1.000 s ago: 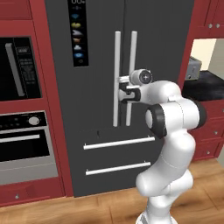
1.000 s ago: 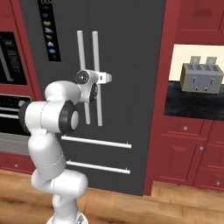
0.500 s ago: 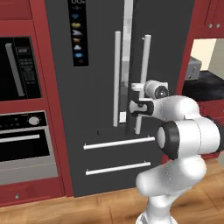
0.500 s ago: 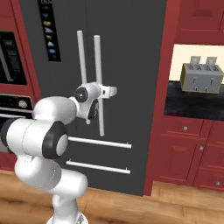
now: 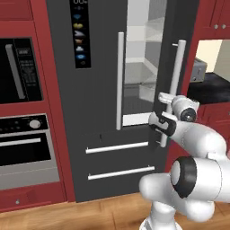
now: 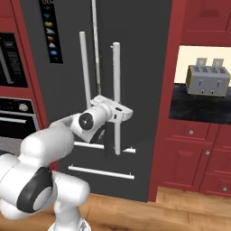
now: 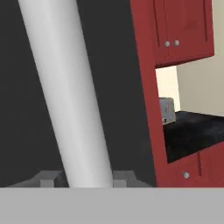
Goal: Take the lemon wedge from the fridge and place it on the plate with fish on the dining counter.
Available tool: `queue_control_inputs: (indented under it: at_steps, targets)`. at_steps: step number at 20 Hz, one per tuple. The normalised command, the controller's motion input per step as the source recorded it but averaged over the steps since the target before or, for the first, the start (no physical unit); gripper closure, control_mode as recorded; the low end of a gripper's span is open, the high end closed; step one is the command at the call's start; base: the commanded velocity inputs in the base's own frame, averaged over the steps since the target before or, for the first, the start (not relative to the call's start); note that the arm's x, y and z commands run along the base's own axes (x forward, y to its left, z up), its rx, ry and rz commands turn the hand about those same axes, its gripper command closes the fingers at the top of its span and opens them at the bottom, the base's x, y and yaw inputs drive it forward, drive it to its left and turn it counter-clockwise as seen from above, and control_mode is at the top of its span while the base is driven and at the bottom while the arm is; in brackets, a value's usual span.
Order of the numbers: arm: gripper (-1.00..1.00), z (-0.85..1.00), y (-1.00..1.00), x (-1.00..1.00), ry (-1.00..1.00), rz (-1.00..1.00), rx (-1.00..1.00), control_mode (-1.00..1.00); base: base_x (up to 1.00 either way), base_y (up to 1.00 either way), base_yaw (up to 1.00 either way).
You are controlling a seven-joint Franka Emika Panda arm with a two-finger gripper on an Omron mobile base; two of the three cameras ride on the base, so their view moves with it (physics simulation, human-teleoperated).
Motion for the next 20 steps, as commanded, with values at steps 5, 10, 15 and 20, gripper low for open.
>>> queue_control_inputs:
  at_steps: [5,10,15,20]
  targets:
    - [-1.00,0.91,-0.71,-0.89,0.00,-0.34,0.05,-1.00,0.00,0.00,0.00]
    - [-1.00,0.78,0.29,-0.84,-0.04,-0.36,0.01,-1.00,0.00,0.00,0.00]
    - [-1.00,0.28,1.00,0.27,-0.20,-0.34,0.00,-1.00,0.00,0.00,0.00]
    - [-1.00,0.15,0.19,0.98,0.01,-0.25,0.00,-1.00,0.00,0.00,0.00]
